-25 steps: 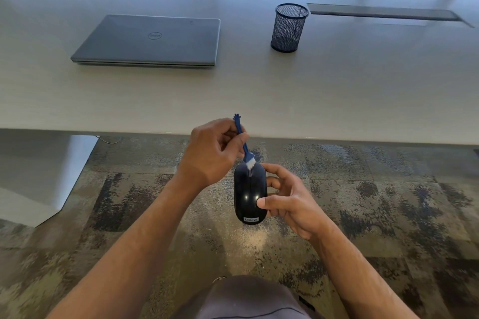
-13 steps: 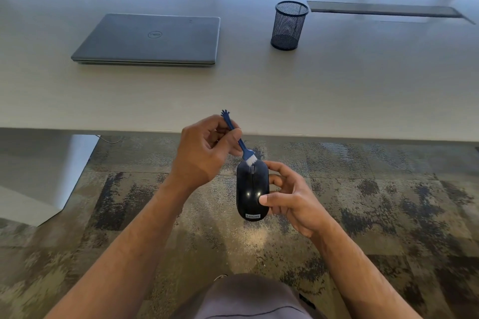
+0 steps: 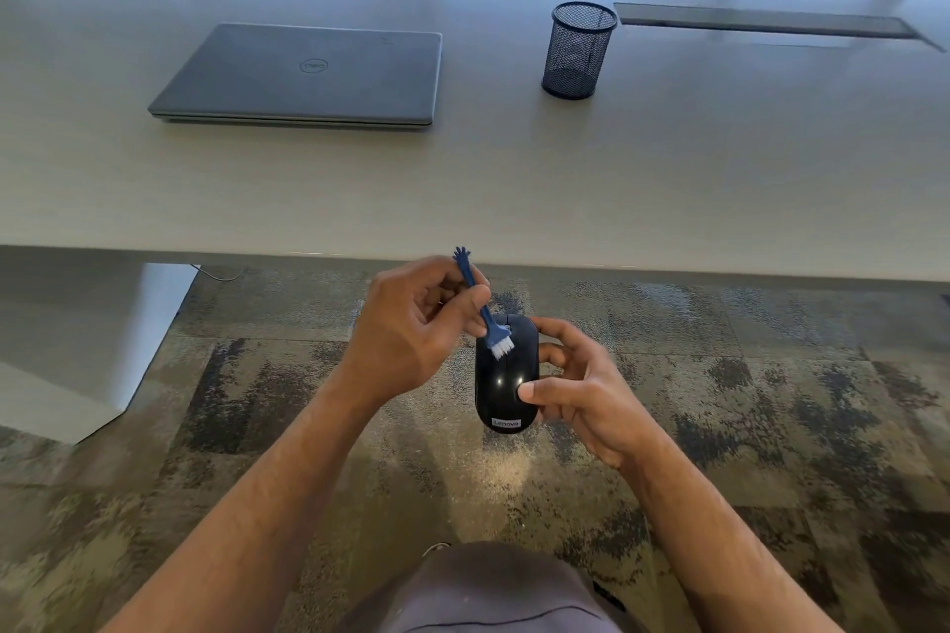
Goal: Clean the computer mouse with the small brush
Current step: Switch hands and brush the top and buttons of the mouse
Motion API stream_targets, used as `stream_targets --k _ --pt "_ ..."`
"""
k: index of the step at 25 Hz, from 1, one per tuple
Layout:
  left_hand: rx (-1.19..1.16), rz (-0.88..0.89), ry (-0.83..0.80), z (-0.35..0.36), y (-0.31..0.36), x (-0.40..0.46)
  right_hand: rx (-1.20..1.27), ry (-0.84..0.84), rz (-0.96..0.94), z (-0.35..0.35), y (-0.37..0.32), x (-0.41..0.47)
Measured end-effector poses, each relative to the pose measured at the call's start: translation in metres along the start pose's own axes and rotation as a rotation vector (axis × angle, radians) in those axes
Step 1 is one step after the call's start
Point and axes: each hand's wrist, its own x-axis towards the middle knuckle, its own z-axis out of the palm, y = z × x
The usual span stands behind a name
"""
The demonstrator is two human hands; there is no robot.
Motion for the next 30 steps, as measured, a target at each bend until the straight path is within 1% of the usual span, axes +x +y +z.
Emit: stream_targets --k 3,5,8,12,13,14,17,19,24,30 --pt "-0.007 0.003 0.115 -0.001 0.003 0.005 -0.011 -0.005 -0.007 0.002 0.0 0.0" --pt "0.008 -0.014 0.136 0.002 0.002 0.007 -0.011 -0.006 -0.008 0.003 -0.001 -0.001" --pt "0.033 -0.034 0.097 0.007 -0.002 0.003 -0.001 -0.002 -0.01 0.004 -0.001 -0.001" --pt "0.014 -0.028 -0.023 0.003 -0.005 -0.004 0.029 0.007 -0.012 0.002 0.001 -0.004" --pt "0.01 -0.025 -0.031 0.003 -0.005 -0.004 0.03 0.006 -0.014 0.002 0.002 -0.005" --pt "0.0 -0.025 -0.017 0.002 -0.004 -0.004 0.027 0.003 -0.015 0.002 0.002 -0.005" --pt "-0.03 -0.034 0.119 0.0 -0.001 0.001 0.031 -0.013 -0.013 0.005 0.003 -0.004" --pt "-0.052 -0.04 0.173 0.001 0.001 0.003 0.019 -0.017 -0.015 0.008 0.003 -0.004" --pt "-0.012 -0.044 0.15 0.01 -0.002 -0.001 0.007 -0.004 -0.008 0.01 0.002 -0.003" --pt "0.078 -0.158 0.208 -0.007 -0.009 0.0 -0.019 -0.007 -0.032 0.009 0.006 -0.003"
